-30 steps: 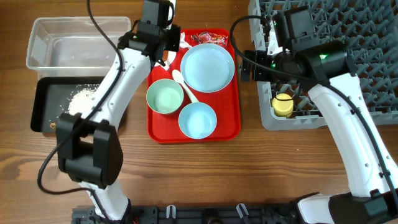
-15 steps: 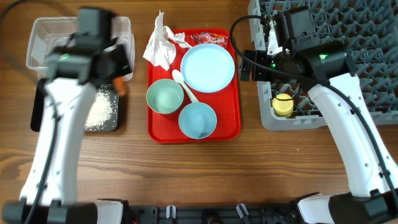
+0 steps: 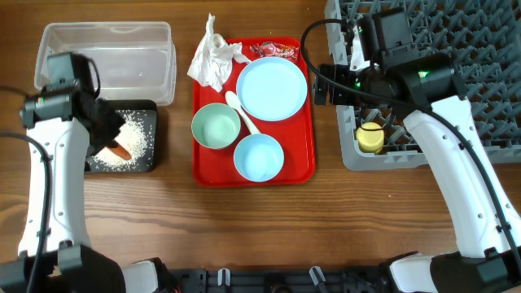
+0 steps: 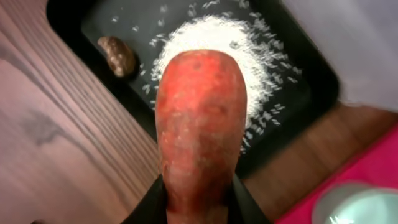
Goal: Sort waste into correct bins and load items into the dishwasher rack
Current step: 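Carry the carrot left and release it onto the black tray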
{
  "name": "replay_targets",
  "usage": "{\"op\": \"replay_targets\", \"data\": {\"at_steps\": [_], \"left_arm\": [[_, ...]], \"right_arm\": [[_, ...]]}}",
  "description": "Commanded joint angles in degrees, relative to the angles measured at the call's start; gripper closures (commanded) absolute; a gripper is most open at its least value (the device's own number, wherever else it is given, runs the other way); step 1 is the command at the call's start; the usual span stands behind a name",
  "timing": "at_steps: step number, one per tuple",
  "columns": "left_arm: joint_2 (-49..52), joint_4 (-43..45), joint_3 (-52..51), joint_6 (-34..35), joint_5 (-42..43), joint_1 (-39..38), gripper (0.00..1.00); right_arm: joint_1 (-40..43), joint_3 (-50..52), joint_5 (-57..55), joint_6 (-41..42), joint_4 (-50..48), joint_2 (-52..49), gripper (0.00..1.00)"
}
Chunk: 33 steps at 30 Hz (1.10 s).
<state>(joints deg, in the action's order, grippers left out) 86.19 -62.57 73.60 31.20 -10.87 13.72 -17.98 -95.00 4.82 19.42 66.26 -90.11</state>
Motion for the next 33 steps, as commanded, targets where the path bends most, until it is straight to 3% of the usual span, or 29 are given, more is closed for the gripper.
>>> {"op": "replay_targets", "data": {"at_steps": [1, 10, 20, 25, 33], "left_arm": [[-0.15, 6.69, -6.82, 6.32, -0.52, 4.24, 0.96], [1.55, 26.23, -16.72, 7.04, -0.59, 6.38, 0.96], [7.34, 35.58, -18.75, 7.02, -4.0, 6.45, 0.96], [9.53, 37.29, -18.75, 6.99, -3.96, 6.43, 0.73], [9.51, 37.11, -18.75, 6.99, -3.96, 6.43, 0.59]], "right_arm": [[-0.07, 0.11, -0.96, 0.04, 0.5, -0.46, 0.01], [-0.07, 0.11, -0.94, 0.26, 1.07, -0.46, 0.01], [-0.07, 0.11, -0.92, 0.28, 2.03, -0.46, 0.01], [-0.07, 0.11, -0.94, 0.26, 2.19, -0.46, 0.0], [-0.07, 0.11, -0.92, 0.26, 2.45, -0.46, 0.0]]}}
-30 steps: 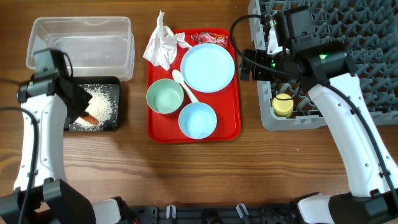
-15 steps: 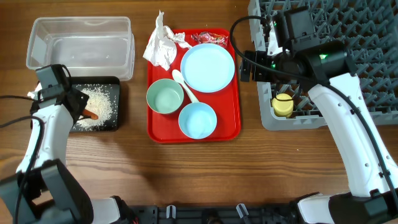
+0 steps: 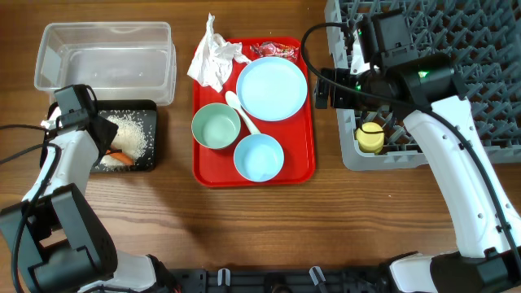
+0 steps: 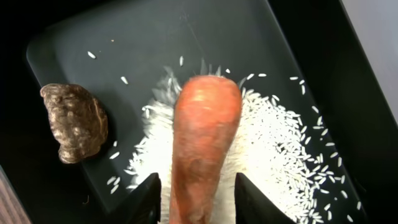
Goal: Sort waste into correct bins and load items into the dishwasher rack
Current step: 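Carry the carrot left and release it onto the black tray, then move the left gripper back to the white tissue on the red tray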
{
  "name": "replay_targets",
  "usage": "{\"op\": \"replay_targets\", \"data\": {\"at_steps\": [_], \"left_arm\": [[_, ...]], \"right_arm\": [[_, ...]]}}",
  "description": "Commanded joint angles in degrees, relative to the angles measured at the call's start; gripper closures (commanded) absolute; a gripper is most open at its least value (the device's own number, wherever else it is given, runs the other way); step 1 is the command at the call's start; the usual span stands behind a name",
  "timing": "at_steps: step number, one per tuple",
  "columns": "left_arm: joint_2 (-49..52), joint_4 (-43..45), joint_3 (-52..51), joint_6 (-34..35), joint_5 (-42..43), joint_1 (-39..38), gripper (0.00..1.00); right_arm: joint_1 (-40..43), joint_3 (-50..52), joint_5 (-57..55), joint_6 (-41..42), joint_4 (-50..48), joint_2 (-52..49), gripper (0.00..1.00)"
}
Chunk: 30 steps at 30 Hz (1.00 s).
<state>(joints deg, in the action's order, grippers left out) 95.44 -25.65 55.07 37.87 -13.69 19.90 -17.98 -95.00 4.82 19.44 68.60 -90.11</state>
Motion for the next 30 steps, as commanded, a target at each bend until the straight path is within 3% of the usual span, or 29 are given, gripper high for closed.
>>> {"op": "replay_targets", "data": {"at_steps": [1, 7, 10, 11, 12, 18, 25, 30], "left_arm": [[0.26, 0.17, -0.22, 0.33, -1.14, 0.26, 0.58], [-0.02, 1.25, -0.17, -0.35, -0.98, 0.24, 0.53], [-2.21, 1.05, 2.1, -8.11, 5.31, -0.09, 0.25], [-3.3, 0.57, 3.34, -11.26, 8.9, -0.37, 0.09], [-4.31, 0.15, 4.46, -13.44, 11.89, -0.66, 0.01], [-11.74, 1.86, 13.14, -24.22, 31.3, -7.19, 0.0], [-6.95, 6.21, 19.19, -26.91, 23.67, -22.82, 0.0], [4.83, 7.08, 25.51, -31.63, 12.5, -32.28, 0.0]], "right_arm": [[-0.07, 0.11, -0.94, 0.26, 0.22, -0.46, 0.01], [-0.07, 0.11, -0.94, 0.17, 0.7, -0.46, 0.01], [-0.07, 0.11, -0.96, 0.13, 0.68, -0.46, 0.0], [-0.07, 0.11, -0.96, 0.13, 0.68, -0.46, 0.0], [-0.07, 0.11, -0.94, 0.15, 0.66, -0.46, 0.0], [-0.07, 0.11, -0.94, 0.24, 0.55, -0.46, 0.01], [-0.07, 0.11, -0.94, 0.26, 0.26, -0.46, 0.01], [-0.07, 0.11, -0.94, 0.24, 0.46, -0.46, 0.01]]}}
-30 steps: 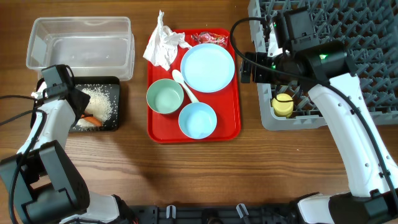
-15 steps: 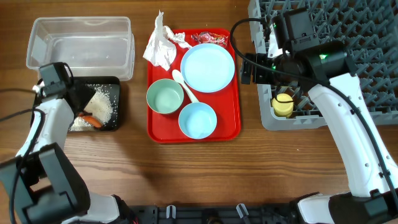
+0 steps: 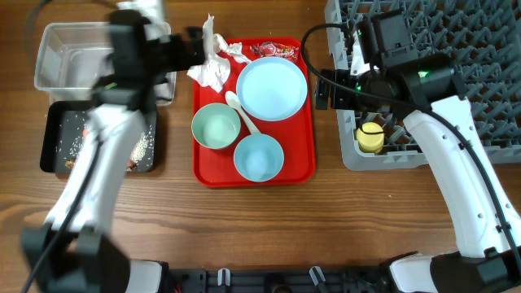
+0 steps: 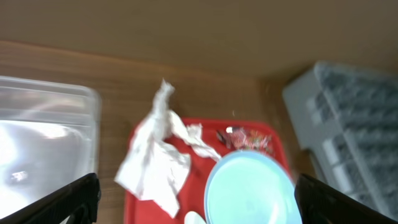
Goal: Sort waste into correct bins and load items into the dishwasher rack
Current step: 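Move the left gripper back to the white tissue on the red tray, then grasp the white tissue and drop it into the clear plastic bin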
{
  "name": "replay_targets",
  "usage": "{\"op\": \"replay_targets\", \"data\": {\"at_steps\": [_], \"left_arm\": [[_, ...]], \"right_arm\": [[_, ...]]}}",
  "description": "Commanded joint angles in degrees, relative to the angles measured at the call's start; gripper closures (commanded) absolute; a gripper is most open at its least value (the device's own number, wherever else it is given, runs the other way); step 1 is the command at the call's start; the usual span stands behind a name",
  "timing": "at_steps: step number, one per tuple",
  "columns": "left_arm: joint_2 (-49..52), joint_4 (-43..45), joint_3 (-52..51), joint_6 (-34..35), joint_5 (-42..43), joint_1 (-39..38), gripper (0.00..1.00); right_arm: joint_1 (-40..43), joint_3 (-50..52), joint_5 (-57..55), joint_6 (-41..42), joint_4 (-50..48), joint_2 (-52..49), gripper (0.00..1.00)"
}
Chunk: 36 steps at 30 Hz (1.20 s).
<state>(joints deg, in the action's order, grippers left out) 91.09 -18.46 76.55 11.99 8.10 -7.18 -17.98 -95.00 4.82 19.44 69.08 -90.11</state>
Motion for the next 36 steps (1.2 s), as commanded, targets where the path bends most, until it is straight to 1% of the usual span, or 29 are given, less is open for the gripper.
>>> {"op": "replay_targets", "data": {"at_steps": [1, 4, 8, 10, 12, 14, 21, 26, 32, 33, 35, 36], "left_arm": [[12.07, -0.11, 5.86, -5.9, -11.65, -6.47, 0.0], [21.07, -0.04, 11.89, -8.2, -13.81, -8.81, 0.0], [29.46, 1.51, 17.16, -8.59, -14.03, -10.01, 0.0], [31.85, 3.26, 17.92, -8.52, -15.32, -10.43, 0.0], [33.79, 4.85, 17.92, -6.75, -19.93, -10.88, 0.0], [34.99, 5.01, 17.92, -4.92, -22.36, -10.93, 0.0], [37.77, 4.46, 17.92, 1.95, -22.75, -10.82, 0.0], [39.21, 2.29, 17.9, 3.54, -22.47, -10.95, 0.01], [39.47, 1.05, 17.9, 3.96, -19.96, -10.95, 0.12], [39.47, 1.05, 17.9, 3.93, -18.91, -10.95, 0.15], [39.47, 0.92, 17.9, 3.93, -16.83, -10.95, 0.25], [39.5, 0.76, 17.9, 3.93, -15.89, -10.95, 0.36]], "right_arm": [[-0.07, 0.11, -0.92, 0.22, 0.04, -0.46, 0.0], [-0.07, 0.11, -0.94, 0.24, 0.46, -0.46, 0.01], [-0.07, 0.11, -0.96, 0.09, 1.07, -0.46, 0.01], [-0.07, 0.11, -0.96, 0.09, 1.2, -0.46, 0.01], [-0.07, 0.11, -0.96, 0.09, 1.2, -0.46, 0.01], [-0.07, 0.11, -0.96, 0.11, 1.2, -0.46, 0.01], [-0.07, 0.11, -0.96, 0.09, 1.18, -0.46, 0.0], [-0.07, 0.11, -0.96, 0.09, 1.2, -0.46, 0.01], [-0.07, 0.11, -0.96, 0.09, 1.07, -0.46, 0.01], [-0.07, 0.11, -0.96, 0.11, 1.07, -0.46, 0.01], [-0.07, 0.13, -0.96, 0.09, 1.09, -0.46, 0.0], [-0.07, 0.17, -0.96, 0.09, 1.09, -0.46, 0.0]]}}
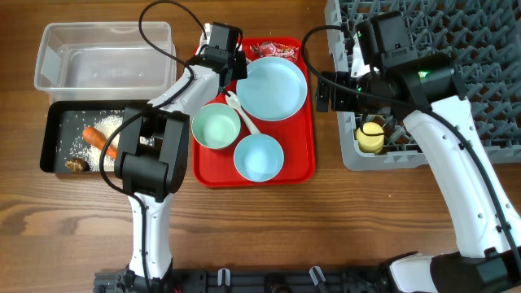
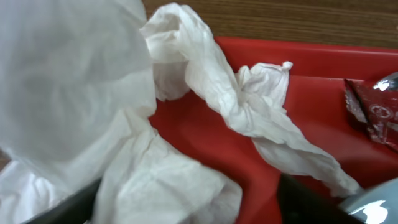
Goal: Sort waste into correct bins and load items into the dishwasher rack
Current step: 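Grasp the white tissue and drop it into the clear plastic bin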
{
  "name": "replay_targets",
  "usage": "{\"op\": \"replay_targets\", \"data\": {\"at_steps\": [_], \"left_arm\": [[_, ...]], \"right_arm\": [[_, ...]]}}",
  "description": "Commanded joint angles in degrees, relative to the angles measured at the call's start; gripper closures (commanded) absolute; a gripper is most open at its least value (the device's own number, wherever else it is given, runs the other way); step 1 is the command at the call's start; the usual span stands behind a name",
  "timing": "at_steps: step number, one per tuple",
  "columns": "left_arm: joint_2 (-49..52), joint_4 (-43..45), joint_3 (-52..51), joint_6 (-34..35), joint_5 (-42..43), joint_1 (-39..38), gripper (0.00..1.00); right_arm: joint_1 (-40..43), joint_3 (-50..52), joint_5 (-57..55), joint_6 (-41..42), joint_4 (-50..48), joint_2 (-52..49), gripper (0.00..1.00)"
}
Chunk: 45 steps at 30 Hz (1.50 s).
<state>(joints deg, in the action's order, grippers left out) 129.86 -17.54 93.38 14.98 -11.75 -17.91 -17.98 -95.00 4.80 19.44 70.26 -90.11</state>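
A crumpled white tissue (image 2: 124, 124) lies at the back left corner of the red tray (image 1: 297, 167). My left gripper (image 2: 189, 196) is down on it, open, one dark finger (image 2: 74, 202) on each side of the paper; from overhead the gripper (image 1: 221, 47) hides most of the tissue. A red wrapper (image 1: 275, 50) lies at the tray's back edge. The carrot (image 1: 99, 138) rests on rice in the black tray (image 1: 49, 122). My right gripper (image 1: 324, 88) hangs at the left edge of the grey dishwasher rack (image 1: 440, 32); its jaws are not clear.
On the red tray sit a light blue plate (image 1: 273, 88), a green bowl (image 1: 216, 126), a blue bowl (image 1: 259, 157) and a white spoon (image 1: 242, 110). A clear bin (image 1: 106, 61) stands behind the black tray. A yellow cup (image 1: 370, 137) sits in the rack.
My left gripper was open and high, seeing the tissue and plate from a distance. Now it is low over the tissue with open fingers on both sides. The right arm has not moved.
My left gripper first held the carrot above the black tray. Then it stood open with the carrot lying on the rice. After that it was over by the red tray, and now it straddles the tissue there. The right arm stayed by the rack throughout.
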Motion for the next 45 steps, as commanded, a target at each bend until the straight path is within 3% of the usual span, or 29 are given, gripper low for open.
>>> {"op": "replay_targets", "data": {"at_steps": [1, 4, 8, 14, 24, 30, 35, 45], "left_arm": [[0.76, -0.33, 1.07, 0.94, 4.72, -0.22, 0.44], [0.76, -1.09, 1.07, 0.92, 5.29, -0.31, 0.76], [0.76, -1.79, 1.07, 0.92, 5.29, -0.31, 0.96], [-2.54, -2.03, 1.09, 0.9, 5.29, -0.24, 0.96], [-18.29, -7.8, 1.14, -1.53, 5.22, 0.22, 0.96], [-20.39, -11.15, 1.14, -2.73, 5.01, 0.24, 0.96], [-22.86, -11.69, 1.14, -2.75, -2.38, 0.92, 0.96], [-31.8, -15.56, 1.14, -2.75, -5.49, 12.9, 0.96]], "right_arm": [[-0.07, 0.22, -0.94, 0.11, -0.09, -0.46, 0.01], [-0.07, 0.37, -0.94, 0.09, -0.09, -0.46, 0.01], [-0.07, 0.96, -0.94, 0.09, -0.11, -0.46, 0.0], [-0.07, 1.03, -0.94, 0.09, 0.0, -0.46, 0.0], [-0.07, 1.03, -0.92, 0.11, 0.0, -0.46, 0.01], [-0.07, 1.03, -0.92, 0.13, 0.09, -0.46, 0.0], [-0.07, 1.03, -0.94, 0.07, 0.35, -0.46, 0.0], [-0.07, 1.03, -0.92, 0.2, 0.02, -0.46, 0.0]]}}
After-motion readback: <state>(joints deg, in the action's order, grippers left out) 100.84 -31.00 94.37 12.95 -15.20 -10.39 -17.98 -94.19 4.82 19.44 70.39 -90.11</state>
